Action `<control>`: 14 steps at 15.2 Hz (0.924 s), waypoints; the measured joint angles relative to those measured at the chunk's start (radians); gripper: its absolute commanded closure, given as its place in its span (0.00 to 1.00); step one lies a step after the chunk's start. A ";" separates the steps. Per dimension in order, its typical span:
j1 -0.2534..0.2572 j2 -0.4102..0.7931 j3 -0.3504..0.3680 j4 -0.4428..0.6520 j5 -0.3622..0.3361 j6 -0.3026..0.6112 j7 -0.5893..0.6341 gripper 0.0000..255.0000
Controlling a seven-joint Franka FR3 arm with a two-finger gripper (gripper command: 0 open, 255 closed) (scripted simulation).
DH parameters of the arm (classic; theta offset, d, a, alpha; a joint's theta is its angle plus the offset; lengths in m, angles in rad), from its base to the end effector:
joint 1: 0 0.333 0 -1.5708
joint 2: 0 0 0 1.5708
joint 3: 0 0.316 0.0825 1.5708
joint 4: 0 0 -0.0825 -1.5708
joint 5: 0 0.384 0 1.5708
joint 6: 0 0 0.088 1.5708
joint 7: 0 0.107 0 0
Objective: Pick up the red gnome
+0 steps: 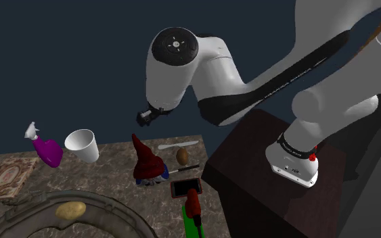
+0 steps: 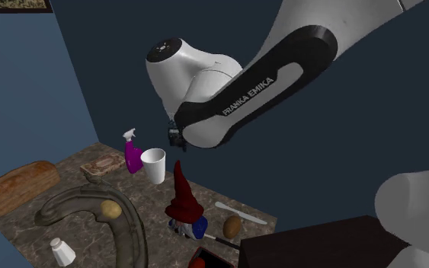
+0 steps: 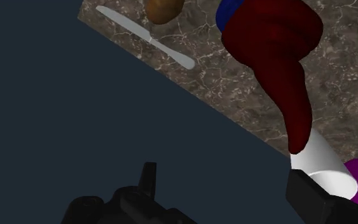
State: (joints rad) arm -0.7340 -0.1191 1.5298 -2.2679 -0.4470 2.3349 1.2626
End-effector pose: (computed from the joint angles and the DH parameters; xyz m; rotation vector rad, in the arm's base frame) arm 0.3699 0.3735 0.3693 2.8839 -0.2303 0.6076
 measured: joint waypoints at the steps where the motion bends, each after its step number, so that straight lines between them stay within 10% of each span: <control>1: -0.293 0.001 0.292 0.022 -0.051 0.011 0.048 0.00; 8: -0.642 -0.414 0.616 0.248 0.289 0.096 -0.032 0.00; 14: -0.708 -0.507 0.684 0.276 0.339 0.147 -0.023 0.00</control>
State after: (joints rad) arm -1.4425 -0.6263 2.2136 -1.9918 -0.1083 2.4817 1.2392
